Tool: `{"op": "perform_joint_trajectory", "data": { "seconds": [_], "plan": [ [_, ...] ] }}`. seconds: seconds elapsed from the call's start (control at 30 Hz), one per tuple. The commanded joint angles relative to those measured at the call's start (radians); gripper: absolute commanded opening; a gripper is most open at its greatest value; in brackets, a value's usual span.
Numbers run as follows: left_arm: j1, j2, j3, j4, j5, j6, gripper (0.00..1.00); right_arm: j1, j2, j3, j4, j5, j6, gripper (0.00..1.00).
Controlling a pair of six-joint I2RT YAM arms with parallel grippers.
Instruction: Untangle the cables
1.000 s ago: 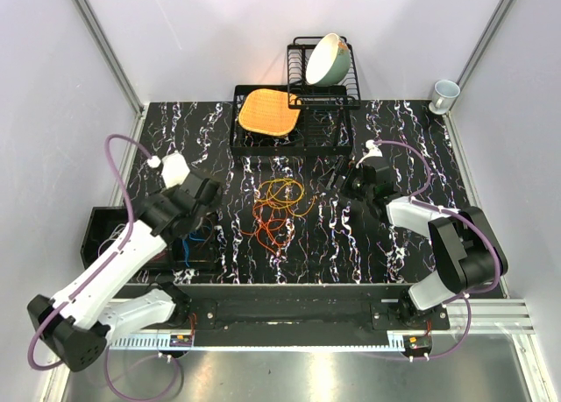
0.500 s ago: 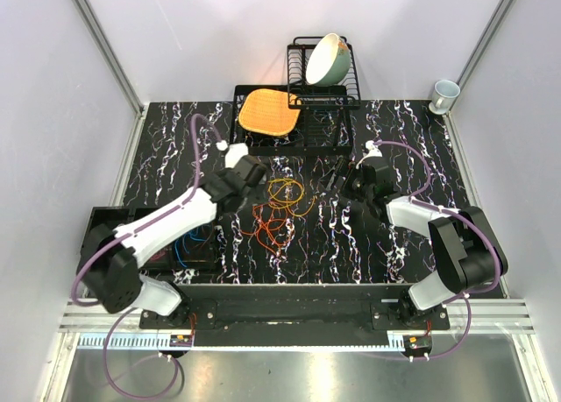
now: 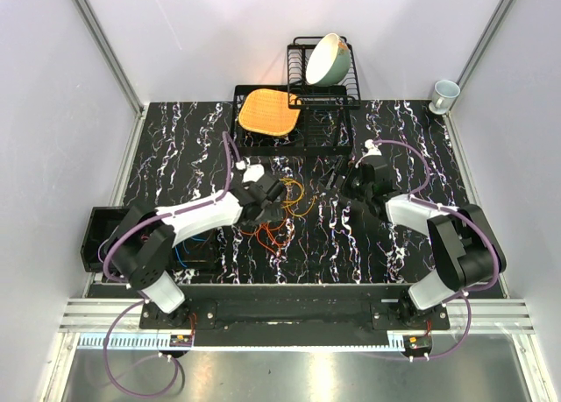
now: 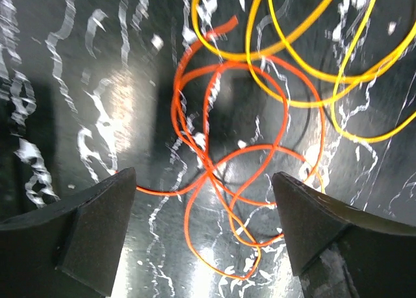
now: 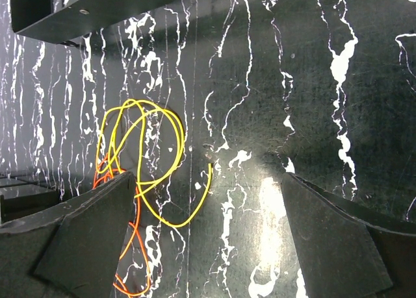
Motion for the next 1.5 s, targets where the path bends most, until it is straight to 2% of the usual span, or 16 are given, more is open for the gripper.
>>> {"op": "perform_joint_trajectory", "data": {
  "seconds": [0.0,0.07,0.1,0.2,0.23,0.27,0.3,0.8,1.23,1.47],
  "plan": [
    [-0.029,0.038,-0.012,0.091,0.035,-0.037,0.83,-0.006,0.021,0.045,0.004,-0.001,0.000,1.00],
    [-0.033,0.057,-0.014,0.089,0.041,-0.041,0.76,-0.006,0.024,0.047,0.003,0.001,0.002,1.00],
    [-0.035,0.061,-0.014,0.089,0.041,-0.044,0.65,-0.006,0.024,0.045,0.002,0.002,0.002,1.00],
    [-0.038,0.073,-0.015,0.083,0.041,-0.052,0.40,-0.008,0.024,0.045,0.001,0.002,0.002,1.00],
    [-0.037,0.077,-0.014,0.071,0.036,-0.053,0.15,-0.006,0.027,0.047,0.001,0.002,0.002,1.00],
    [-0.038,0.080,-0.011,0.063,0.032,-0.055,0.03,-0.006,0.029,0.047,-0.001,0.001,0.002,1.00],
    [-0.040,0.078,-0.005,0.053,0.025,-0.063,0.00,-0.006,0.030,0.050,-0.001,0.001,0.002,1.00],
    [-0.060,0.014,0.038,-0.044,-0.047,-0.050,0.00,-0.006,0.033,0.052,-0.002,-0.003,0.002,1.00],
    [-0.047,-0.287,0.077,-0.256,-0.212,-0.024,0.00,-0.006,0.038,0.055,-0.002,-0.007,0.003,1.00],
    [0.043,-0.431,0.080,-0.360,-0.277,-0.001,0.00,-0.006,0.041,0.058,-0.002,-0.012,0.003,1.00]
  ]
}}
